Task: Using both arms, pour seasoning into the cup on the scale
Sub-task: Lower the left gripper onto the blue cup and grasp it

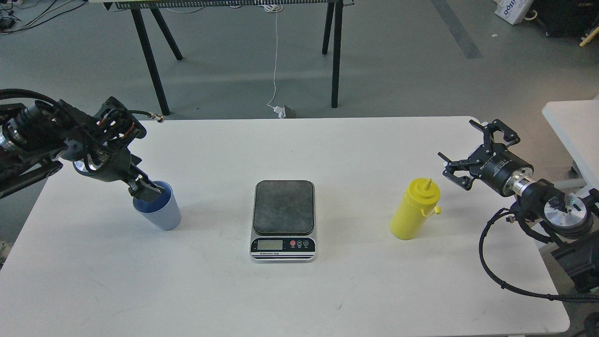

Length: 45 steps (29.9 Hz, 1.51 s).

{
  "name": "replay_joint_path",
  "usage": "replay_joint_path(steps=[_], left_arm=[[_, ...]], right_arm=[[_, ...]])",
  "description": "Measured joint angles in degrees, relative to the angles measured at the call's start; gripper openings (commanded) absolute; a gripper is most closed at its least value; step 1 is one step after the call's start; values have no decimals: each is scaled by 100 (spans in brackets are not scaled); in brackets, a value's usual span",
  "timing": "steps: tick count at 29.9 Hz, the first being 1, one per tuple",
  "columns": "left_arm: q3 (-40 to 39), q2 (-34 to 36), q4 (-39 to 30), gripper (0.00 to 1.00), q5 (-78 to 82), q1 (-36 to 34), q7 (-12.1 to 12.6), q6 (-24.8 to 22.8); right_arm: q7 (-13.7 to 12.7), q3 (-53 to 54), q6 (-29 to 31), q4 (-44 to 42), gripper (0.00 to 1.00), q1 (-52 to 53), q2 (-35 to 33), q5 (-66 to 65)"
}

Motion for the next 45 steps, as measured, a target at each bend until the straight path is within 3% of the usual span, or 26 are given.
replay_joint_path(steps=[8, 19, 32, 45], left_arm=[[-6, -73, 185, 93, -34, 176, 0, 1], [-84, -192, 278, 72, -194, 218, 0, 1], [-61, -248, 287, 69, -294, 299, 0, 1], [-60, -349, 358, 34, -304, 307, 0, -1]], right_arm=[[0, 2, 0, 0, 100, -16, -15, 0], [0, 9, 0, 0, 100, -31, -17, 0], [0, 18, 0, 0, 100, -87, -27, 0], [0, 18, 0, -4, 100, -106, -27, 0]])
